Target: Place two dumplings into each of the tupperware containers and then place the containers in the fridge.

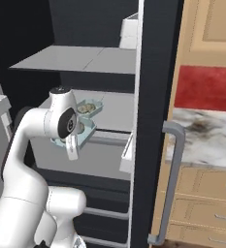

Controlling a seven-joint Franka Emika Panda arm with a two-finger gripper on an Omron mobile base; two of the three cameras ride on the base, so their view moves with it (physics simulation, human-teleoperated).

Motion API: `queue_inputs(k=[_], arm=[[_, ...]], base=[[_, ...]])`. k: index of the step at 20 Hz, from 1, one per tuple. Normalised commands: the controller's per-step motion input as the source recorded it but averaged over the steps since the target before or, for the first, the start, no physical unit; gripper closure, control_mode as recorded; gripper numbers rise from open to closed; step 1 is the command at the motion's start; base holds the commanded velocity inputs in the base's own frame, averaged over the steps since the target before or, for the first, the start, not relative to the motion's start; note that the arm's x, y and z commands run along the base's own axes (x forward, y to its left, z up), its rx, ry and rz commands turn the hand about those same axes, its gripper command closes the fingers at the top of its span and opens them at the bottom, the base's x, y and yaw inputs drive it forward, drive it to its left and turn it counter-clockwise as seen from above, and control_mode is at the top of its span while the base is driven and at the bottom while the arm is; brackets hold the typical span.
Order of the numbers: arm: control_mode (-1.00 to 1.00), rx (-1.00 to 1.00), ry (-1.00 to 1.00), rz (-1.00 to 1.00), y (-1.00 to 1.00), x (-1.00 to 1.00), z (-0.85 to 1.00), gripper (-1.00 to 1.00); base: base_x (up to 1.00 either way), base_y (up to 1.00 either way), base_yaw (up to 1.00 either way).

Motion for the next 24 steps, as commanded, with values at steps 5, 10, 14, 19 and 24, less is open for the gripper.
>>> queue_inputs(k=[5, 10, 14, 19, 24], arm=[[1.0, 0.0, 0.0, 0.0, 0.0, 0.0, 0.0, 1.0], [1.0, 0.0, 0.0, 0.0, 0.0, 0.0, 0.0, 1.0], [1.0, 0.0, 0.0, 0.0, 0.0, 0.0, 0.0, 1.0], [1.0, 0.0, 0.0, 0.0, 0.0, 0.0, 0.0, 1.0], [-1.0, 0.01, 0.0, -0.04, -0.15, 0.15, -0.06, 1.0]], base=[[0.47, 0.0, 0.0], [0.49, 0.0, 0.0], [0.38, 0.0, 0.0], [0.0, 0.0, 0.0], [0.0, 0.0, 0.0]])
